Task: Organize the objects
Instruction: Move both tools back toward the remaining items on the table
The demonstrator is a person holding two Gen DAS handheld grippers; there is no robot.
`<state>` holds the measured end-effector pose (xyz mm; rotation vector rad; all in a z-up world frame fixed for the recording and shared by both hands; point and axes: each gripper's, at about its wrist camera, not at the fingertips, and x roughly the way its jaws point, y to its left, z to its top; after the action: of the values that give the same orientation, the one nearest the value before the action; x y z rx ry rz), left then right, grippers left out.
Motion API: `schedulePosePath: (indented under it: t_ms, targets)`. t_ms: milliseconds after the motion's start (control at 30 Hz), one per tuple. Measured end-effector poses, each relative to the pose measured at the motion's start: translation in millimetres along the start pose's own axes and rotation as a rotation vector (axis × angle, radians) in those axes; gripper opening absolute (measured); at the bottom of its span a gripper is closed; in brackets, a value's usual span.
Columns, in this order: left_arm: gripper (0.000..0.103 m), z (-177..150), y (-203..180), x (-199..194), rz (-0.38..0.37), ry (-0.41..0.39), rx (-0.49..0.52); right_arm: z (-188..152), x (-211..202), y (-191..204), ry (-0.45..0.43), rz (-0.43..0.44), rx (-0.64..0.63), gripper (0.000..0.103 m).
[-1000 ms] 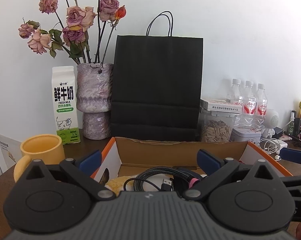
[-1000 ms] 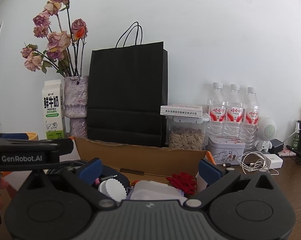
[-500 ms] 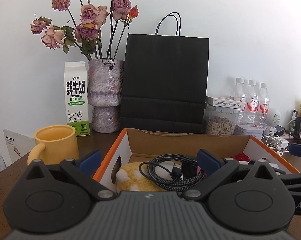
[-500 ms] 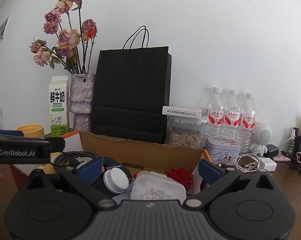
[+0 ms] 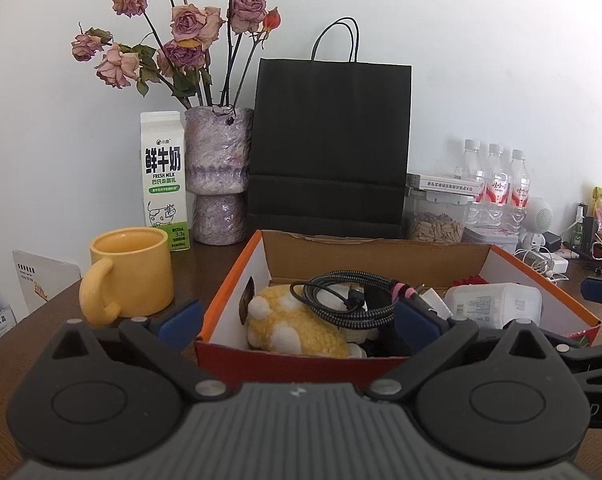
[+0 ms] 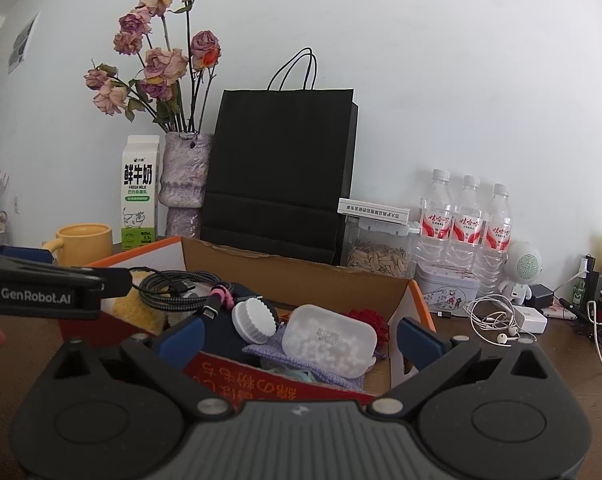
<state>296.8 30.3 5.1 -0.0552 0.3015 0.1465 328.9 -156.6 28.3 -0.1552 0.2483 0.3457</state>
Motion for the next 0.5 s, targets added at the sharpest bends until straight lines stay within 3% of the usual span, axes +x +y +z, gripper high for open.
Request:
schedulePosePath:
  t_ms: [500]
  targets:
    - [0.103, -21, 14, -32, -0.009, 0.1, -0.016, -20, -38, 17, 0.114, 0.099, -0.016, 0.103]
